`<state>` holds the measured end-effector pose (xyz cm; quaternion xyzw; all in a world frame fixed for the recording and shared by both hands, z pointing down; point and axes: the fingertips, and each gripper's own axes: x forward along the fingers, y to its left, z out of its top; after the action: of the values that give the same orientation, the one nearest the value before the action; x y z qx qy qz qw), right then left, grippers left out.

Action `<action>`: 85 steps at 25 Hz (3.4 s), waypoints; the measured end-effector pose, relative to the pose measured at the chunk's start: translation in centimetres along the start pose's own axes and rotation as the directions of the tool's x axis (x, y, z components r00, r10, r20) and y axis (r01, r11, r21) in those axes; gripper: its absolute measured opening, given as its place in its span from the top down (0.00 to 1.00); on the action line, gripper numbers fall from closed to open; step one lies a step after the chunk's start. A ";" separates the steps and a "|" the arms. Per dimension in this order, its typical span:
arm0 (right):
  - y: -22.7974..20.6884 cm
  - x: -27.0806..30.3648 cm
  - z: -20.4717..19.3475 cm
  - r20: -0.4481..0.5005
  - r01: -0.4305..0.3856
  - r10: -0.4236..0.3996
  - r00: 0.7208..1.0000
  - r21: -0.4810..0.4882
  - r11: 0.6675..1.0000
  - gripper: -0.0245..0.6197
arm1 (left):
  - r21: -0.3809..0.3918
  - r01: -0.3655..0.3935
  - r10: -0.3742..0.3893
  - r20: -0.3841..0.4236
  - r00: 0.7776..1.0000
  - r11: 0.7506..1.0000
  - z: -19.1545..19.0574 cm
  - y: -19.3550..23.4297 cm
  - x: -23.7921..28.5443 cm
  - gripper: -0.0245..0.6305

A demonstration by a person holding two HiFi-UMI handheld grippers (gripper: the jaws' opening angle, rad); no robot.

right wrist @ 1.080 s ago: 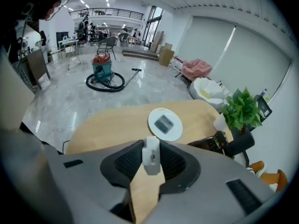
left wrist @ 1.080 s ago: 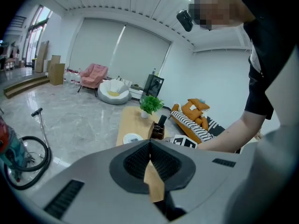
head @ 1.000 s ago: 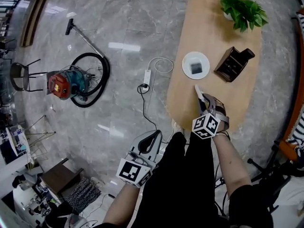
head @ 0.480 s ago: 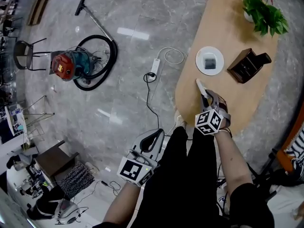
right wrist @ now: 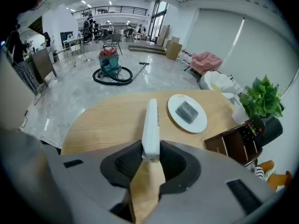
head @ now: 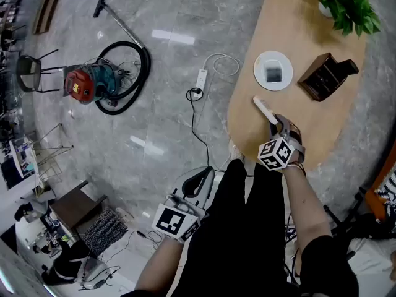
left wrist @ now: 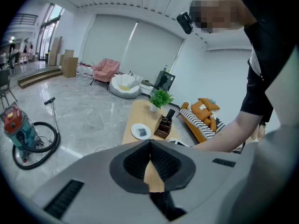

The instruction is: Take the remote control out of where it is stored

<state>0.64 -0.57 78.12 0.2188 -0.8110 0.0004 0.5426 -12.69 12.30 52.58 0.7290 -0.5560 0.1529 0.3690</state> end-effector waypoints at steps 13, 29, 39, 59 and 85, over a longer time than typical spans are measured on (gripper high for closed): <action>1.6 1.8 -2.5 -0.025 -0.052 0.051 0.998 -0.062 0.997 0.79 | 0.008 -0.021 0.021 -0.026 0.999 1.000 -0.9 0.5 0.9 0.95; 2.9 -2.1 1.1 0.032 -0.104 0.103 0.994 0.052 0.993 0.75 | 0.056 -0.024 0.025 -0.018 1.000 0.998 0.8 2.1 1.9 0.95; -1.5 -9.8 6.1 0.112 -0.008 -0.006 0.994 0.128 0.992 0.75 | 0.104 0.012 -0.019 0.067 0.998 0.994 4.9 1.8 -0.1 0.95; -10.5 -36.7 7.0 0.380 0.086 -0.495 0.781 0.720 0.688 0.90 | 0.346 0.142 -0.268 0.350 0.898 0.927 17.4 -5.2 -5.0 0.95; -12.6 -33.0 2.2 0.295 0.136 -0.413 0.862 0.649 0.749 0.89 | 0.302 0.198 -0.281 0.261 0.924 0.933 15.6 -8.3 0.3 0.95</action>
<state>13.64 -0.78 45.16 0.4956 -0.8216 0.1318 0.2490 -7.87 1.96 39.13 0.8499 -0.4853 0.0682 0.1938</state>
